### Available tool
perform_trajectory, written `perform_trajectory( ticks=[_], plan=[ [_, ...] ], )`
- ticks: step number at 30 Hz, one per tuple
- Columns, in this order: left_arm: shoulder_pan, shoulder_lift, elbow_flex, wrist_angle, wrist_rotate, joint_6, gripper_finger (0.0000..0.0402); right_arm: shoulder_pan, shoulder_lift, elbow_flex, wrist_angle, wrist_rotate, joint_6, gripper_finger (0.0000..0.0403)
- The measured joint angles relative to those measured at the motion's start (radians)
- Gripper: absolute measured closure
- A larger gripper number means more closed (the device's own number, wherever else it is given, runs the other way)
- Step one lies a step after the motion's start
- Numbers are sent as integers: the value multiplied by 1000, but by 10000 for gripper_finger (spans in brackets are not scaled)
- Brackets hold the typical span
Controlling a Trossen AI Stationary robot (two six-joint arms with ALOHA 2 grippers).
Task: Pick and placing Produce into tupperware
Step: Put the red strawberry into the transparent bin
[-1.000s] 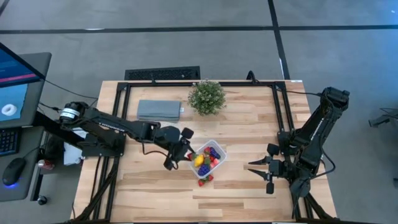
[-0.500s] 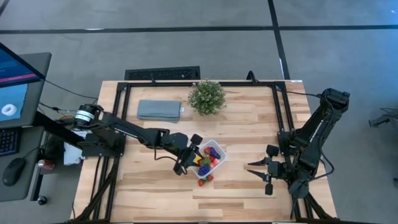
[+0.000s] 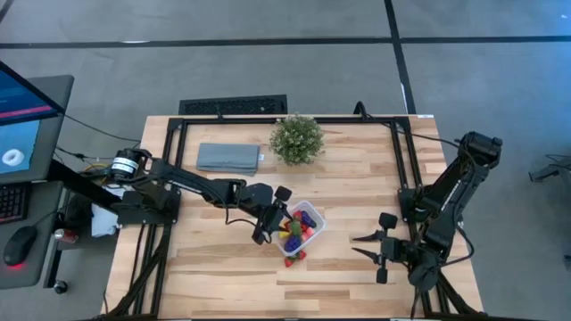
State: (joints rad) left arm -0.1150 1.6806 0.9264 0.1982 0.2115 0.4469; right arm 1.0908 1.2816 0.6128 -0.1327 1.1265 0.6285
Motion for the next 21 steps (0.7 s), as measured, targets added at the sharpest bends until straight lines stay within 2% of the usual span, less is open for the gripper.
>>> perform_trajectory(
  ticks=[6, 21],
  plan=[
    [3, 18, -1, 3, 10, -37, 248, 0, 0, 0, 0, 0, 0, 271],
    [8, 23, -1, -2, 12, -43, 176, 0, 0, 0, 15, 0, 0, 271]
  ],
)
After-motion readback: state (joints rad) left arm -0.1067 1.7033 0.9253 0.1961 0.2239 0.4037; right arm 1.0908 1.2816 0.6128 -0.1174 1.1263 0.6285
